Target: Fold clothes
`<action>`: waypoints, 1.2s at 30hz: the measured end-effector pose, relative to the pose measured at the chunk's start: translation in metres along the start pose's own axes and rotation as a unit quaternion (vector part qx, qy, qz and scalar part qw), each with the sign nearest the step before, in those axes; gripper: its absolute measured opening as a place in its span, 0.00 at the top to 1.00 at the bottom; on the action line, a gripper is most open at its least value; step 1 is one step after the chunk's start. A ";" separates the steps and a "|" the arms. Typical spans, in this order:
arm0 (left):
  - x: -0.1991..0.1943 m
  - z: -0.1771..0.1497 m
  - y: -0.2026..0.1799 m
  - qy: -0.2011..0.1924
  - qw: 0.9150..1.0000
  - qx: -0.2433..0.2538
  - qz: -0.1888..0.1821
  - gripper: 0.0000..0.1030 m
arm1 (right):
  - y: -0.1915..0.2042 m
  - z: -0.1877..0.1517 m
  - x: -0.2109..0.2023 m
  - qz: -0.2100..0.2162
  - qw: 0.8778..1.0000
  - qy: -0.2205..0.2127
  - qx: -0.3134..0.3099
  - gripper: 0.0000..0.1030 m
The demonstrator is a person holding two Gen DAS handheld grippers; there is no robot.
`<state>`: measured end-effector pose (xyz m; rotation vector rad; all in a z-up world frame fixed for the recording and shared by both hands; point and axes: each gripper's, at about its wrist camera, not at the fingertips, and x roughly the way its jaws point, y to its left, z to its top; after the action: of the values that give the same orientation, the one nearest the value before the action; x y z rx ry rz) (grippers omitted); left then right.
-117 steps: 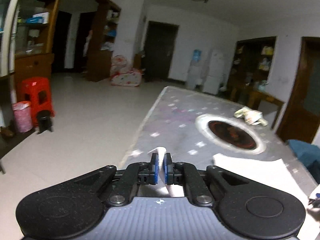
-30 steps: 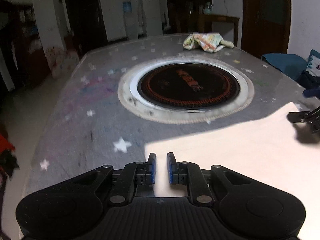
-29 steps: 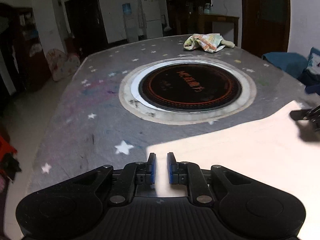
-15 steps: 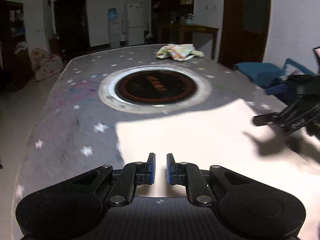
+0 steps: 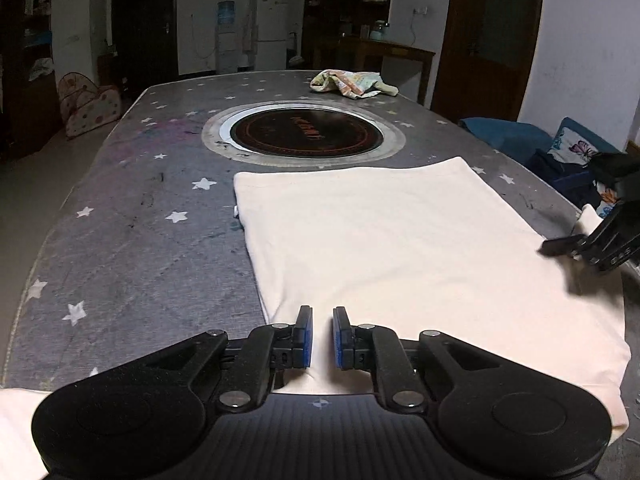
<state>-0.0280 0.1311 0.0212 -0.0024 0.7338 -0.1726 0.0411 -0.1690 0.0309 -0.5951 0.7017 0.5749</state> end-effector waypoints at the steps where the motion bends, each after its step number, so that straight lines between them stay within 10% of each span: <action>1: -0.001 0.000 -0.001 -0.002 1.000 0.002 0.000 0.88 | -0.001 -0.003 -0.006 -0.001 1.000 -0.005 0.004 0.00; 16: -0.018 -0.008 -0.010 -0.014 0.999 0.017 0.028 0.87 | 0.012 -0.041 -0.045 -0.018 0.999 -0.027 0.026 0.00; 29: -0.051 -0.038 -0.083 -0.013 0.987 0.118 -0.112 0.87 | 0.100 -0.017 -0.067 0.118 0.988 -0.074 -0.072 0.00; 36: -0.058 -0.064 -0.098 -0.019 0.975 0.180 -0.126 0.87 | 0.123 -0.030 -0.069 0.126 0.982 -0.061 -0.124 0.00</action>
<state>-0.1284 0.0472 0.0179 0.2477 0.6543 -0.5457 -0.0959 -0.1235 0.0255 -0.7011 0.5967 0.9374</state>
